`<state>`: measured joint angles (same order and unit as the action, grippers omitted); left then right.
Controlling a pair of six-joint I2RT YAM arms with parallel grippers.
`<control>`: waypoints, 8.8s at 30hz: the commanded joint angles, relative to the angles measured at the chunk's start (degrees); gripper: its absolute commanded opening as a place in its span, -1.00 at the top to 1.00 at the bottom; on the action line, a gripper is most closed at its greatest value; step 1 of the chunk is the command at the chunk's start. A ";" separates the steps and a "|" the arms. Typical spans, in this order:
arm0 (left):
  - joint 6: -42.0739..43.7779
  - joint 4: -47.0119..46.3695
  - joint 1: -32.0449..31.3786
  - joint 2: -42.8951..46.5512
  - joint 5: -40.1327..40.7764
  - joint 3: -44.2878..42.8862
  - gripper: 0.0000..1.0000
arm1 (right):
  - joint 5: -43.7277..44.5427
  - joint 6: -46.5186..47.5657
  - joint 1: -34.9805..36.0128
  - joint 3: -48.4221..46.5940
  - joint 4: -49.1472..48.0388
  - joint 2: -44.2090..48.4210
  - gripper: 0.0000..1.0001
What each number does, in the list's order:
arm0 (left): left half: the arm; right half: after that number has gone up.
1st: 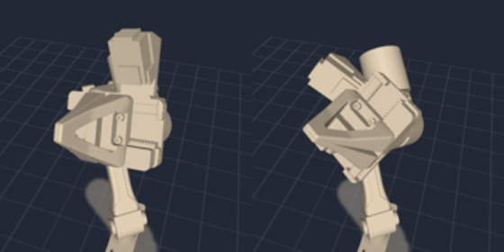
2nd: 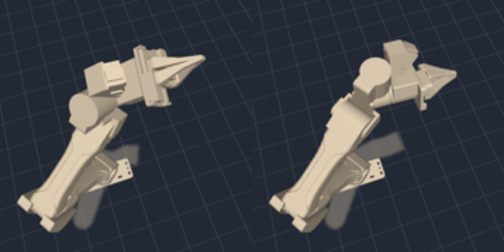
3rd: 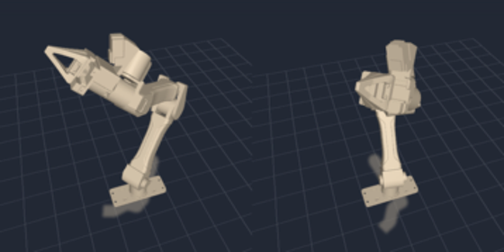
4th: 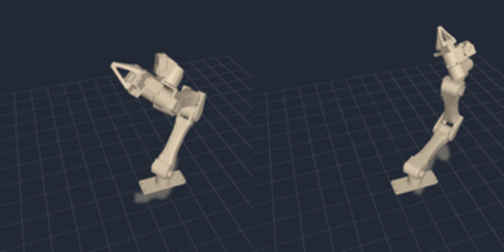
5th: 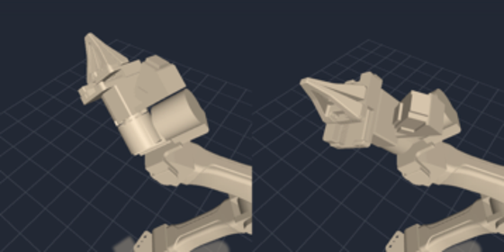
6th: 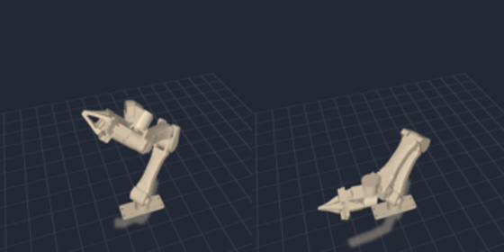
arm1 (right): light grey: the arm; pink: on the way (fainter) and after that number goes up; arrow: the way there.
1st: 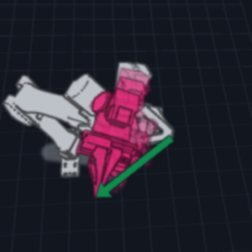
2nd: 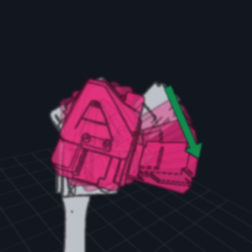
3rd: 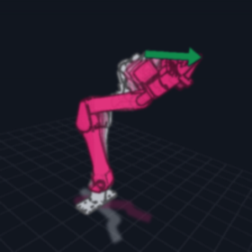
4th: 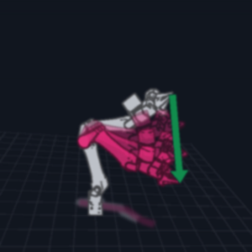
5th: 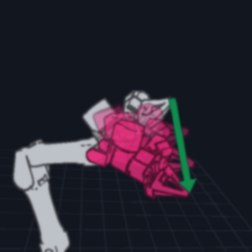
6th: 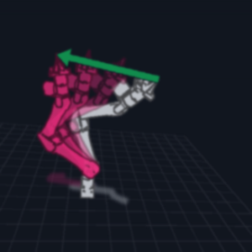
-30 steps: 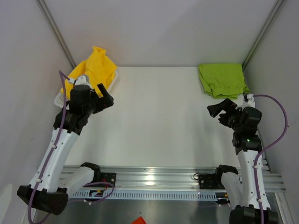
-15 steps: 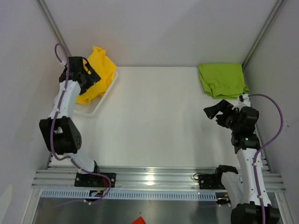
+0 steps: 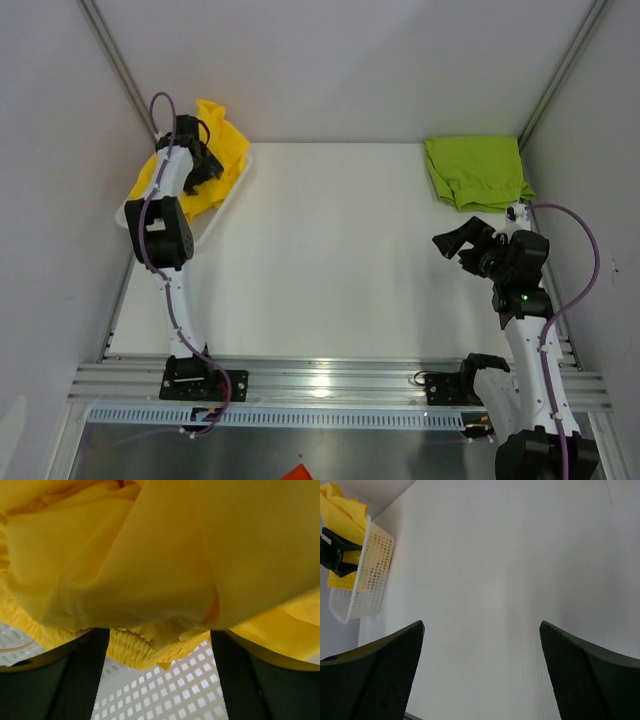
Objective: Fold and stack the shorts
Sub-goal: Grab the shorts from the pile, then move the shorts to the center of the board, then flatten the shorts out
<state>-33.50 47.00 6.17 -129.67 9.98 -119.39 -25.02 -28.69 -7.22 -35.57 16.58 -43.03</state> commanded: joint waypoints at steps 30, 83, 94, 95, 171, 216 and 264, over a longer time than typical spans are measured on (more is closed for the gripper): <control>7.93 -18.60 -9.87 49.32 -4.87 -15.06 1.00 | 5.41 -2.42 12.14 -0.20 -6.03 -2.41 -0.99; -16.61 -49.13 -33.86 77.46 -27.47 63.94 1.00 | 28.54 9.97 51.53 -13.92 -18.25 -19.03 -0.86; -10.98 -31.97 -32.89 75.88 -26.41 56.11 1.00 | 24.92 8.91 48.53 0.85 -12.45 -7.96 -0.89; -10.98 -31.97 -32.81 76.05 -26.41 56.11 1.00 | 25.01 8.65 48.45 1.73 -12.19 -7.08 -0.89; -30.10 -75.19 -8.37 70.08 -78.46 82.03 0.91 | 16.50 16.21 23.75 -46.99 35.99 -13.30 1.00; -3.68 -44.63 -12.41 73.51 -25.98 93.55 -0.91 | 6.64 7.68 3.62 -6.00 -0.06 -32.65 -0.11; -2.80 -54.91 -12.33 67.09 -28.26 96.89 -0.62 | 22.73 5.22 9.51 -3.28 5.57 -36.17 0.05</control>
<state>-37.04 -5.45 -5.89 -62.48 -17.32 -22.65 -6.48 -24.29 2.20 -39.24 17.02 -81.67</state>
